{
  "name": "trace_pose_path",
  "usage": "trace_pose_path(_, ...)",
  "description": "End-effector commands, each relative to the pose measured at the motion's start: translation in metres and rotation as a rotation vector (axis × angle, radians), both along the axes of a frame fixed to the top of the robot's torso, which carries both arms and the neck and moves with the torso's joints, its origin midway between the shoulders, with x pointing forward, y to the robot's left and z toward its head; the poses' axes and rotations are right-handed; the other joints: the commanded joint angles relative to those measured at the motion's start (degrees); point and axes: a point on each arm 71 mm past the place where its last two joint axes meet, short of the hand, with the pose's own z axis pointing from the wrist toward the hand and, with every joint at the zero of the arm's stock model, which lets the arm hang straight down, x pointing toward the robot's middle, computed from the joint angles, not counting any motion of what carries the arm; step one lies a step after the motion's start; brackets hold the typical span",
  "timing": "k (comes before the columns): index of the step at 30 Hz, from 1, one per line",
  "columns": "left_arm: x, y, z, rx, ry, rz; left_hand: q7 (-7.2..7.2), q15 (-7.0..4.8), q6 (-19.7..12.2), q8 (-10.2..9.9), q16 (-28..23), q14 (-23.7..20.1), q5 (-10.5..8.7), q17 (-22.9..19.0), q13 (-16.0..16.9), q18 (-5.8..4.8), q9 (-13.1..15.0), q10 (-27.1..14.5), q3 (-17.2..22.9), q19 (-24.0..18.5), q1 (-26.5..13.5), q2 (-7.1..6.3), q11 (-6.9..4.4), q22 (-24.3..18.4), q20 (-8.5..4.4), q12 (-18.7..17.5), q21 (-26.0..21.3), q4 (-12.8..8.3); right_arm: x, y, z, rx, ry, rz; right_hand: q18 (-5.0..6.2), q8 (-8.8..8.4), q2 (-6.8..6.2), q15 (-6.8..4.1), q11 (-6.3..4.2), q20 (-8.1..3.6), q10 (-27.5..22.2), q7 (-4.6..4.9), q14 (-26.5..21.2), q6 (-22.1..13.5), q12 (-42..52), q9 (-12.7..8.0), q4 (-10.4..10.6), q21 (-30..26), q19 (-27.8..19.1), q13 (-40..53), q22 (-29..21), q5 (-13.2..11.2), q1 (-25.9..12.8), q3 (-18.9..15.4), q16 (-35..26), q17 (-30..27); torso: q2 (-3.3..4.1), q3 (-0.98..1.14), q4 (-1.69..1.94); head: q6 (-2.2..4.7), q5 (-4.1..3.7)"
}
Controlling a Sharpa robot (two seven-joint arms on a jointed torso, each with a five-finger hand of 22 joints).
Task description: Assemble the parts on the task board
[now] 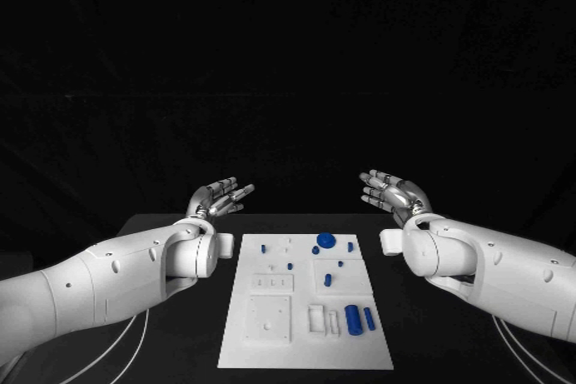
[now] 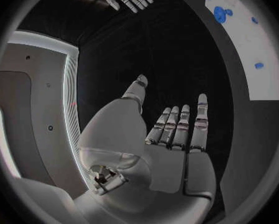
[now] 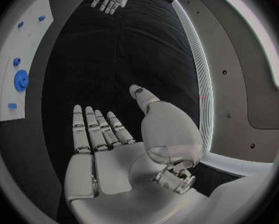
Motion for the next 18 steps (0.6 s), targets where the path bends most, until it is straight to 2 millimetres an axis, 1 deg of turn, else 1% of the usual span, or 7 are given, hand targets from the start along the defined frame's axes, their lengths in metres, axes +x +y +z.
trace_pose_path(1, 0.011, -0.001, -0.001, -0.035, 0.074, -0.086, 0.26, 0.3, 1.4, 0.4, 0.3, 1.4, 0.75, 0.2, 0.1, 1.45, 0.2, 1.5, 0.2, 1.8, 3.1, -0.06, 0.25, 0.2, 0.58, 0.4, 0.3, -0.1, 0.006, 0.006, -0.003, -0.035, 0.1, 0.2, 0.38, 0.46, -0.15, 0.33, 0.3, 0.25, 1.9, 2.45, 2.0, 2.1, 0.5, 0.2, -1.2, 0.4, 1.4, 0.2, 0.2, 1.0, 3.7, 0.8, 0.5, 0.2, 0.0, 0.0, 0.0, 0.0, 0.0)
trace_pose_path(6, 0.021, 0.004, 0.003, -0.021, 0.083, -0.089, 0.33, 0.33, 1.6, 0.4, 0.3, 1.5, 0.7, 0.2, 0.1, 1.44, 0.2, 1.6, 0.2, 1.8, 3.0, -0.13, 0.33, 0.2, 0.57, 0.4, 0.3, -0.2, 0.014, -0.002, 0.0, -0.059, 0.133, 0.237, 0.11, 0.53, -0.37, 0.43, 0.38, -0.24, 3.6, 2.49, 4.0, 3.8, 0.5, 0.3, -2.2, 0.6, 3.1, 0.3, 0.3, 0.6, 5.3, 0.6, 0.5, 0.2, 0.0, 0.0, 0.0, 0.0, 0.0)
trace_pose_path(11, 0.022, 0.005, 0.003, -0.019, 0.084, -0.09, 0.56, 0.42, 2.0, 0.5, 0.4, 2.9, 0.68, 0.2, 0.2, 1.53, 0.2, 2.3, 0.2, 2.1, 3.1, 0.08, 0.56, 0.3, 0.55, 0.4, 0.5, -0.3, 0.017, -0.004, 0.001, -0.067, 0.143, 0.247, -0.67, 0.77, -1.43, 0.47, 0.42, -1.56, 8.6, 2.36, 9.4, 8.8, 0.7, 0.5, -3.7, 1.3, 9.3, 0.5, 0.6, 0.0, 7.9, 0.8, 0.8, 0.4, 0.0, 0.0, 0.0, 0.0, 0.0)
trace_pose_path(12, 0.021, 0.005, 0.005, -0.024, 0.082, -0.099, 0.64, 0.45, 2.2, 0.5, 0.4, 3.8, 0.68, 0.3, 0.2, 1.6, 0.2, 2.6, 0.1, 2.3, 3.1, 0.22, 0.63, 0.3, 0.54, 0.4, 0.6, -0.4, 0.02, -0.014, 0.004, -0.223, 0.059, 0.211, -0.79, 0.79, -1.59, 0.41, 0.31, -1.77, 9.6, 2.28, 10.2, 9.9, 0.8, 0.5, -3.8, 1.5, 10.6, 0.5, 0.7, -0.1, 8.2, 0.9, 0.8, 0.5, -0.03, -0.03, 0.07, -0.51, 0.34)
trace_pose_path(13, 0.02, 0.005, 0.006, -0.024, 0.08, -0.102, 0.71, 0.46, 2.5, 0.5, 0.4, 4.1, 0.68, 0.3, 0.2, 1.66, 0.2, 3.0, 0.0, 2.4, 3.1, 0.37, 0.72, 0.3, 0.53, 0.4, 0.6, -0.5, 0.021, -0.014, 0.005, -0.241, 0.048, 0.21, -0.76, 0.92, -1.75, 0.31, 0.05, -2.02, 11.6, 2.18, 11.7, 11.5, 0.9, 0.6, -4.1, 1.8, 12.6, 0.6, 0.9, -0.2, 8.6, 1.1, 0.8, 0.5, -0.03, -0.04, 0.1, -0.52, 0.35)
trace_pose_path(16, 0.02, 0.004, 0.006, -0.021, 0.071, -0.111, 1.29, 0.58, 4.9, 0.6, 0.5, 5.4, 0.71, 0.3, 0.3, 1.75, 0.3, 6.5, -0.5, 2.6, 3.2, 1.29, 1.39, 0.3, 0.51, 0.6, 0.8, -1.1, 0.022, -0.014, 0.006, -0.304, 0.012, 0.212, -0.9, 1.1, -2.42, -0.48, -0.92, -3.12, 18.5, 1.61, 20.5, 17.8, 1.1, 0.9, -4.7, 2.9, 19.2, 0.9, 1.2, 0.0, 9.0, 2.1, 1.1, 0.9, -0.06, -0.06, 0.1, -0.64, 0.41)
trace_pose_path(18, 0.018, 0.005, 0.007, -0.016, 0.058, -0.12, 1.66, 0.82, 8.5, 0.8, 0.7, 10.4, 0.9, 0.6, 0.5, 2.19, 0.5, 10.8, -0.9, 4.0, 3.4, 2.17, 1.8, 0.6, 0.34, 0.7, 1.6, -1.8, 0.024, -0.013, 0.007, -0.361, -0.019, 0.218, -1.11, 1.26, -2.85, -1.36, -1.6, -4.04, 23.4, 1.16, 25.8, 21.7, 1.3, 1.0, -4.9, 3.5, 21.3, 1.1, 1.2, -0.2, 8.9, 3.1, 1.3, 1.0, -0.03, -0.09, 0.06, -0.62, 0.51)
